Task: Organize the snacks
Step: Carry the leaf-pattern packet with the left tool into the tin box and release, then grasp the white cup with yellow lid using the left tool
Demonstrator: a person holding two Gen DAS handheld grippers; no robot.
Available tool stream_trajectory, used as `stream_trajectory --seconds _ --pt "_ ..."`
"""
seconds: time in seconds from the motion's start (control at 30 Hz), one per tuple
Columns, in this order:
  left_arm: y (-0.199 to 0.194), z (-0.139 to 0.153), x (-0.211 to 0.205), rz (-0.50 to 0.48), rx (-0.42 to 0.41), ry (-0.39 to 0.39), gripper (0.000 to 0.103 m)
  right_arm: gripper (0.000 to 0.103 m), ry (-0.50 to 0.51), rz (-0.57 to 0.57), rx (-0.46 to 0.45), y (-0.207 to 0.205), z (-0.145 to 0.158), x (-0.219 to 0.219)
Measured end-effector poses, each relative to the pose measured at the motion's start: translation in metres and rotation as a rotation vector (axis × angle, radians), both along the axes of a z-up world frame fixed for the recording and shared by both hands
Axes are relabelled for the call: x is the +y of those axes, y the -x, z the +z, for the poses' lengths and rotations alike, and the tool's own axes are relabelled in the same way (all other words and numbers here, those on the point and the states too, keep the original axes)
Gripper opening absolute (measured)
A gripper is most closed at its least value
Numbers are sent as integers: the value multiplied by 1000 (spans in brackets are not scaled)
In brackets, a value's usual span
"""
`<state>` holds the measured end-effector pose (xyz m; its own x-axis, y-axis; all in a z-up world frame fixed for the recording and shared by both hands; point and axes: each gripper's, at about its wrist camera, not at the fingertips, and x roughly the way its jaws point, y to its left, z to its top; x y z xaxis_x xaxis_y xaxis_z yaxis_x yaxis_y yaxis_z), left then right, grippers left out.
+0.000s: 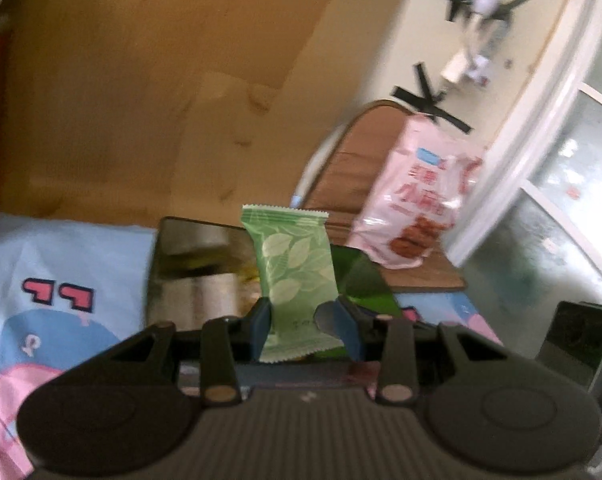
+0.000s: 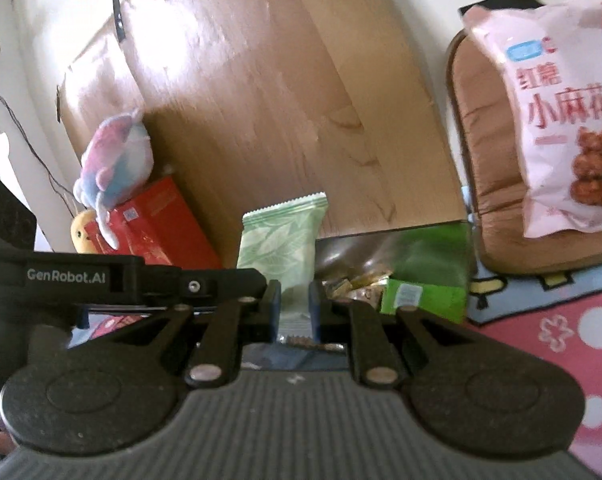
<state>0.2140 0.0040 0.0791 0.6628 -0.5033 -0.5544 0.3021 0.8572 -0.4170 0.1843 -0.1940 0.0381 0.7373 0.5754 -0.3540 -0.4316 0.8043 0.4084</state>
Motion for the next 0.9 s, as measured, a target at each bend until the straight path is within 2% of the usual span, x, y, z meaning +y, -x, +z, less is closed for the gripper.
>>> stream_trajectory --seconds 0.03,0.07,0.13,0.23,0.33,0.43,0.5,0.57,0.67,0.73,0.9 --pt "-3 -4 4 18 11 -2 38 18 11 11 5 -5 -2 5" --pt "-7 -7 7 30 23 0 46 20 23 19 7 -10 -4 9" --pt "-9 -11 13 59 34 1 50 21 61 17 -10 -15 -7 19" --pt "-2 -9 21 69 21 12 50 28 52 -12 -38 -10 -3 20" --pt "18 1 33 70 -19 37 51 28 26 -16 -53 5 1 11" --pt "46 7 53 89 -53 46 54 28 14 39 -46 30 0 11" --pt "63 7 71 130 -56 39 55 30 49 96 -50 48 -5 20" --pt "71 1 89 187 -30 51 55 34 95 137 -47 58 -13 31" --pt "72 -11 110 240 41 123 55 42 135 176 -2 57 -25 51" --pt "71 -17 114 246 53 147 55 42 163 181 14 51 -30 62" --pt "57 -30 96 187 82 132 59 56 178 161 58 40 -37 76"
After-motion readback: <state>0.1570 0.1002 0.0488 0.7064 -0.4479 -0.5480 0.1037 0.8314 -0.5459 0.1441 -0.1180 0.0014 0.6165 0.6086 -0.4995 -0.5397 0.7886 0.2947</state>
